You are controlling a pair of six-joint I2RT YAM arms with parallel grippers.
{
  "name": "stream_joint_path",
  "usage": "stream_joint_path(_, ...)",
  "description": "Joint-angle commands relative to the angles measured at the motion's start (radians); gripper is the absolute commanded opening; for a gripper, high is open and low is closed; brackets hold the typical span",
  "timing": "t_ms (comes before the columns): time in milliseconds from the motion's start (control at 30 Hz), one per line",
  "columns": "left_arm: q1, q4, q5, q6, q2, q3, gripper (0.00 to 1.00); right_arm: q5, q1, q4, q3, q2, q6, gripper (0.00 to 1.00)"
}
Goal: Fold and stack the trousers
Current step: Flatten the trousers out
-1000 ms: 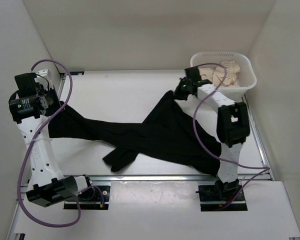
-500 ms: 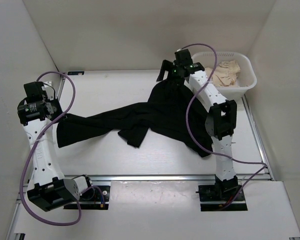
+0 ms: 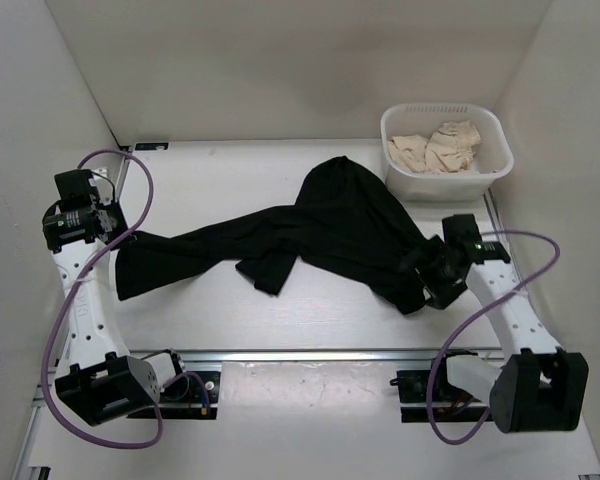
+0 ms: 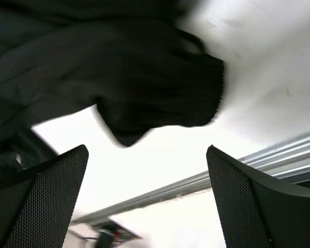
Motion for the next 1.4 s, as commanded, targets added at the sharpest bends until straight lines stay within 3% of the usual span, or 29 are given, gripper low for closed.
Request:
stream_joint_path(0, -0.004, 0.05, -0.016, 0.0, -0.02, -0.012, 0.14, -0.071, -0.047, 0.108, -0.13, -0.054, 0.212, 0.99)
stream_joint_path(133, -0.004, 0.059, -0.026, 0.0, -0.01, -0.021, 0.14, -0.123, -0.047, 0.247, -0.19, -0.018, 0.375, 0.99)
stream_joint_path(300, -0.004, 0.098, -0.082, 0.0, -0.01, -0.033, 0.14, -0.004, -0.072, 0.306, -0.244, 0.025, 0.438, 0.99)
stream_joint_path(333, -0.004, 0.108, -0.099, 0.0, -0.01, -0.042, 0.14, 0.012, -0.081, 0.33, -0.258, 0.057, 0.438, 0.94)
stream_joint_path(433, -0.004, 0.157, -0.176, 0.0, -0.02, -0.062, 0.14, 0.023, -0.121, 0.366, -0.27, 0.174, 0.365, 0.4)
stream_joint_path(467, 0.008, 0.168, -0.194, 0.0, -0.02, -0.062, 0.14, 0.006, -0.159, 0.366, -0.261, 0.206, 0.282, 0.1)
stream_joint_path(500, 0.028, 0.184, -0.24, 0.0, -0.02, -0.062, 0.14, -0.006, -0.177, 0.328, -0.203, 0.252, 0.239, 0.0)
stream_joint_path(600, 0.098, 0.292, -0.286, 0.0, 0.005, -0.072, 0.14, -0.019, -0.271, 0.262, -0.051, 0.265, 0.015, 0.0)
stream_joint_path(667, 0.129, 0.325, -0.286, 0.0, 0.06, -0.014, 0.14, 0.059, -0.315, 0.127, 0.212, 0.297, -0.174, 0.0)
stream_joint_path(767, 0.183, 0.325, -0.242, 0.0, 0.129, 0.134, 0.14, 0.125, -0.343, -0.122, 0.572, 0.395, -0.322, 0.0)
stream_joint_path(800, 0.197, 0.325, -0.242, 0.0, 0.167, 0.163, 0.14, 0.125, -0.354, -0.166, 0.619, 0.409, -0.376, 0.0)
stream_joint_path(900, 0.227, 0.325, -0.217, 0.0, 0.192, 0.198, 0.14, 0.064, -0.417, -0.211, 0.595, 0.35, -0.39, 0.0)
stream_joint_path(1167, 0.237, 0.325, -0.217, 0.0, 0.071, -0.094, 0.14, 0.064, -0.437, -0.19, 0.351, 0.219, -0.399, 0.0)
stream_joint_path(1367, 0.278, 0.169, -0.227, 0.0, 0.062, -0.033, 0.14, 0.19, -0.472, -0.256, 0.4, 0.202, -0.409, 0.0)
